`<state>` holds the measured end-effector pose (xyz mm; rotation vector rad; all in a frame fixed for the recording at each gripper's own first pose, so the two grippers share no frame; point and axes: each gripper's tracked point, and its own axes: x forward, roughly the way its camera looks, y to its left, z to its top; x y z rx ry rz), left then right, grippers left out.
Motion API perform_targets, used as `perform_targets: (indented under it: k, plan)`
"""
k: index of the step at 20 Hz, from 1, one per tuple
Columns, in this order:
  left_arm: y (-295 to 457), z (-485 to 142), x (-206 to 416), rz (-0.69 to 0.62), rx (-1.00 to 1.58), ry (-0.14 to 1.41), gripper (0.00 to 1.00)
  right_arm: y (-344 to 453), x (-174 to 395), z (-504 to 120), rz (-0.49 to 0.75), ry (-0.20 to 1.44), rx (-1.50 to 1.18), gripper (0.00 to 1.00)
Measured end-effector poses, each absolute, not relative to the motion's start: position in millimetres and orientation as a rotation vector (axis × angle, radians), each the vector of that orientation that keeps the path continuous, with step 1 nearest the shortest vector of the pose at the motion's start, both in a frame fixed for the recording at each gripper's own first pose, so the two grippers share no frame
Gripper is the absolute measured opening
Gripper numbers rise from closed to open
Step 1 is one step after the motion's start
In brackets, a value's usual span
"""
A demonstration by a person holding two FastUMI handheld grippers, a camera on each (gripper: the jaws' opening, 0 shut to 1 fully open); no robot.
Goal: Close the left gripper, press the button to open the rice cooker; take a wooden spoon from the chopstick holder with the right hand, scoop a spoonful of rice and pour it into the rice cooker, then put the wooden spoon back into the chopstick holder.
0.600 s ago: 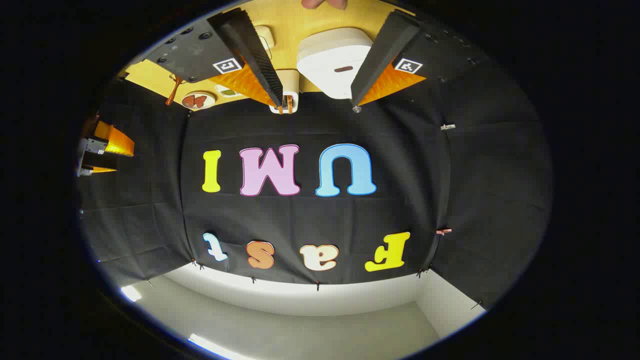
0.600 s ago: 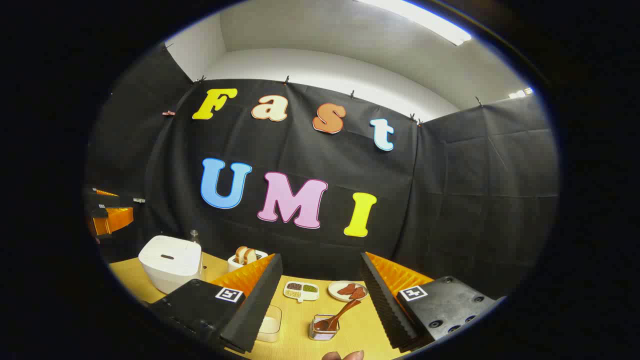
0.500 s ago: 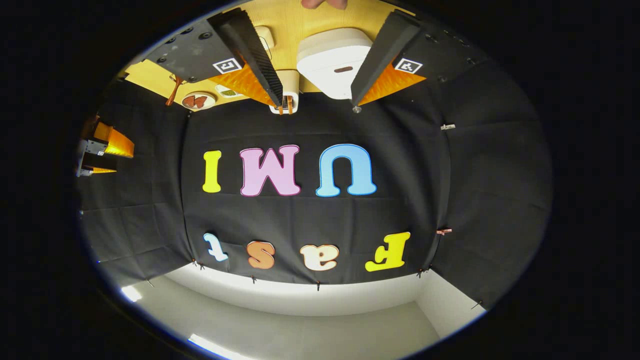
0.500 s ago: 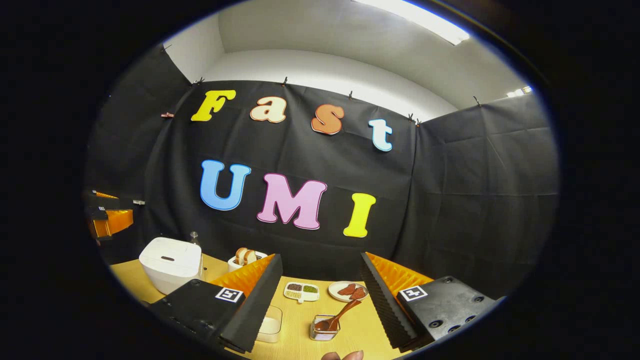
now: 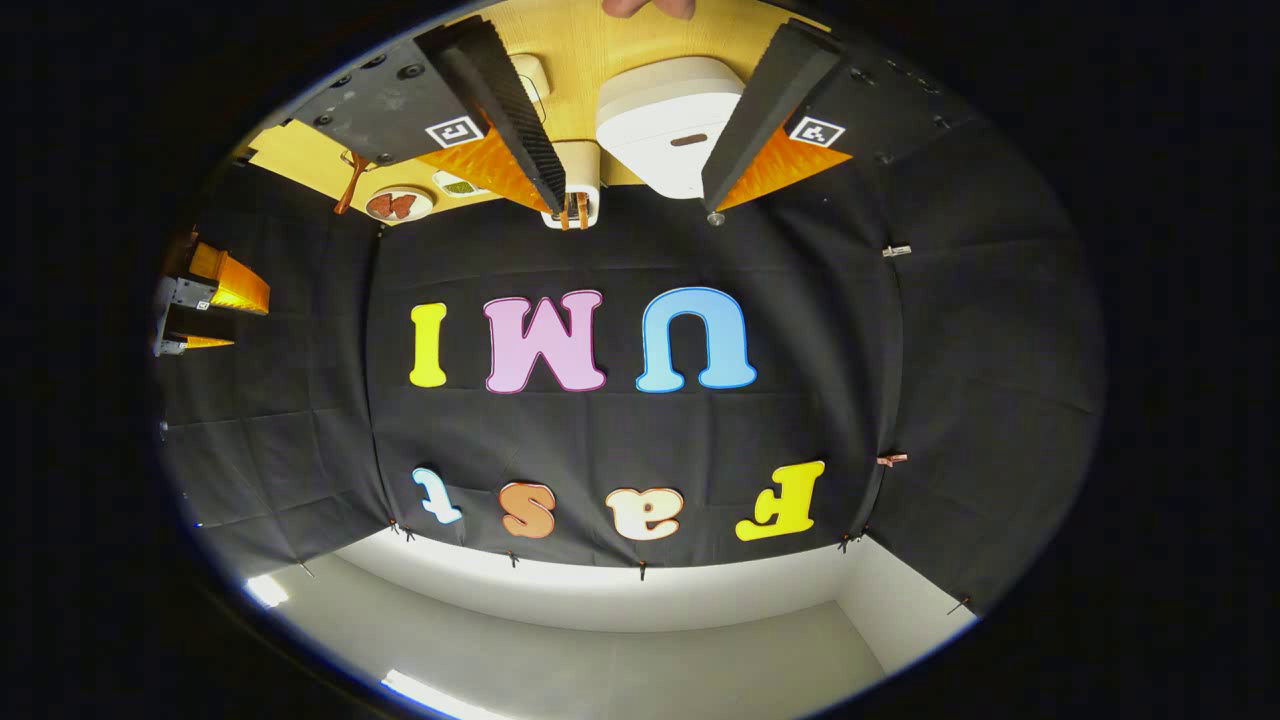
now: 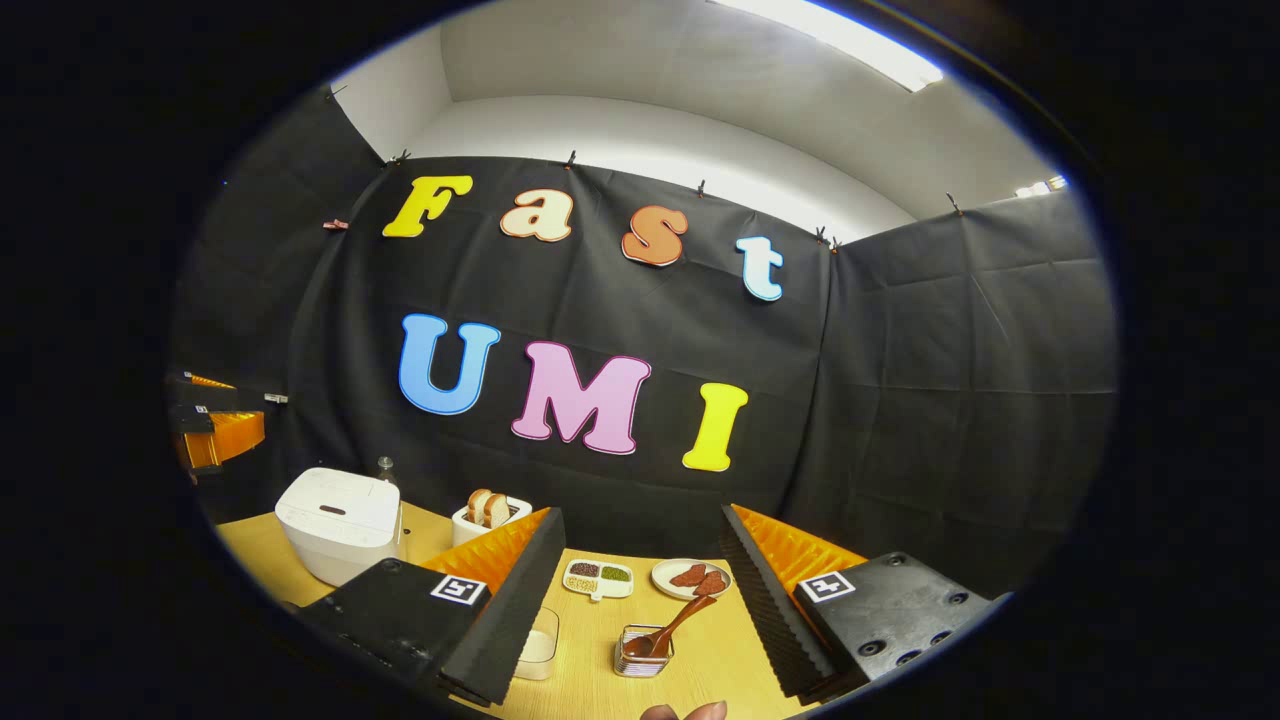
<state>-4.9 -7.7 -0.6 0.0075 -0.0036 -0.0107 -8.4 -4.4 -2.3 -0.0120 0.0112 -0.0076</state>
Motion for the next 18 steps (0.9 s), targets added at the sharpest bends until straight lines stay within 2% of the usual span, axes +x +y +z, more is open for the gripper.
perform_targets:
  k: [12, 15, 17, 18]
  plan:
    - [-12.1, -0.1, -4.7, -0.027, 0.014, 0.002, 0.95, -6.8, -7.0, -1.4, -0.007, 0.015, -0.029, 0.97]
    - [-19.0, 5.3, -4.1, -0.062, 0.009, -0.013, 0.95, -7.7, -5.2, -1.3, -0.004, 0.012, -0.044, 0.97]
    - [-32.7, 12.9, -4.8, -0.141, -0.018, -0.03, 0.98, -5.4, -5.9, -0.1, -0.002, 0.01, -0.05, 0.97]
    - [-40.0, 16.3, -5.5, -0.191, -0.026, -0.03, 0.76, -5.3, -5.3, 0.4, 0.0, 0.009, -0.049, 0.97]
